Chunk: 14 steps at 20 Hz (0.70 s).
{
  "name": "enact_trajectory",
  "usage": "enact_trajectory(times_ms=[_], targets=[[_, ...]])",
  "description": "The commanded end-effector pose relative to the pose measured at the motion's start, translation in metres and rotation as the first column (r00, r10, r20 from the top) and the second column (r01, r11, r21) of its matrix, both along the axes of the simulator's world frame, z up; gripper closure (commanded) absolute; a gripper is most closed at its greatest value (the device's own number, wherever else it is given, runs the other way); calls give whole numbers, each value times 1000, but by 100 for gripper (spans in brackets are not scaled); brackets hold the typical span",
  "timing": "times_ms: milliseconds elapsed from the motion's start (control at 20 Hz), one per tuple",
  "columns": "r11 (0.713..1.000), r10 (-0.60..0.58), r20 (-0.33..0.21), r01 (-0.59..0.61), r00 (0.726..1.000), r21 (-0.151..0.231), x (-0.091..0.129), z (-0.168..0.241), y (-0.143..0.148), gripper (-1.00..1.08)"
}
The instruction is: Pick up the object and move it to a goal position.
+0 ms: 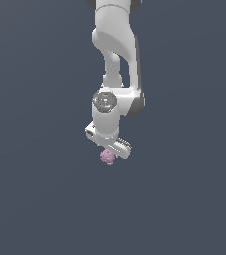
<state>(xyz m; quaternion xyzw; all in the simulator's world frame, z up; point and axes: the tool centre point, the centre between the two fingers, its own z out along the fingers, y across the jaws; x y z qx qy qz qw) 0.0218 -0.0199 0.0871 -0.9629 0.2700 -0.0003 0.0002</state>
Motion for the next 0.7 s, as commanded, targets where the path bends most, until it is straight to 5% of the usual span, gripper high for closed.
enact_trajectory(times_ms=[0,600,650], targets=[[1000,0,-1,0,1000,0,0,-7,0,-92],[1000,-5,-1,5,1000,0,0,-48,0,-92],[1000,-5,-1,5,1000,0,0,-48,0,108]])
